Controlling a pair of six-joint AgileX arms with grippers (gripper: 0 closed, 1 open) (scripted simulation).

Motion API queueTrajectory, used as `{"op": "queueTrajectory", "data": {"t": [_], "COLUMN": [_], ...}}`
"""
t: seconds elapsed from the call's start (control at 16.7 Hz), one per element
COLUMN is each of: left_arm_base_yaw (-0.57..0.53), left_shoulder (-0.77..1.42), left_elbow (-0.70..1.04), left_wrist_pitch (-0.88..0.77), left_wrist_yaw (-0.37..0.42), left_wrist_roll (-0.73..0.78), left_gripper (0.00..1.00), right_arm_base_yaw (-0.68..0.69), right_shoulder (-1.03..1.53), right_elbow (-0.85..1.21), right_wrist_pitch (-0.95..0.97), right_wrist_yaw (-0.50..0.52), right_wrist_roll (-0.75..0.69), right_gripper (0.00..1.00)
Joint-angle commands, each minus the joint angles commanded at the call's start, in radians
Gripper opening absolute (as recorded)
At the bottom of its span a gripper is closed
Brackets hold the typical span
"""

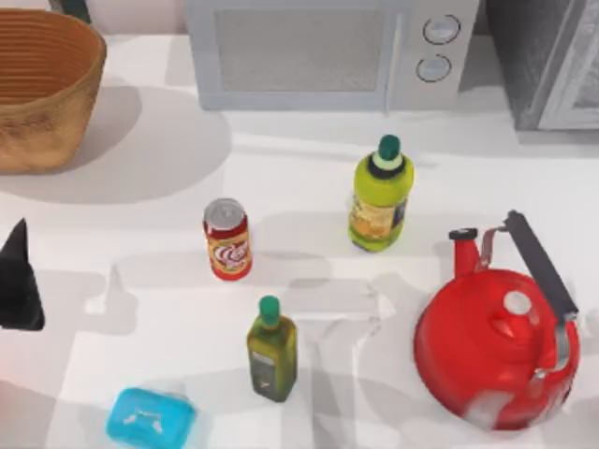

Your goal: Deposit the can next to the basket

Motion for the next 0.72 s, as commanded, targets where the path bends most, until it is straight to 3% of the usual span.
{"op": "queueTrajectory", "data": {"t": [0.72], "left_arm_base_yaw": [-0.257], "left_shoulder": [1.069], "left_elbow": [0.935], "left_wrist_pitch": [-0.657], "left_wrist_yaw": [-0.001], "left_wrist_roll": [0.152], "left_gripper": [1.00], "right_arm_base_yaw": [0.000], "right_shoulder": [0.000], "right_elbow": [0.000], "right_wrist_pitch": [0.000], "right_wrist_yaw": [0.000], "right_wrist_roll": [0.000], "right_gripper": [1.00]}}
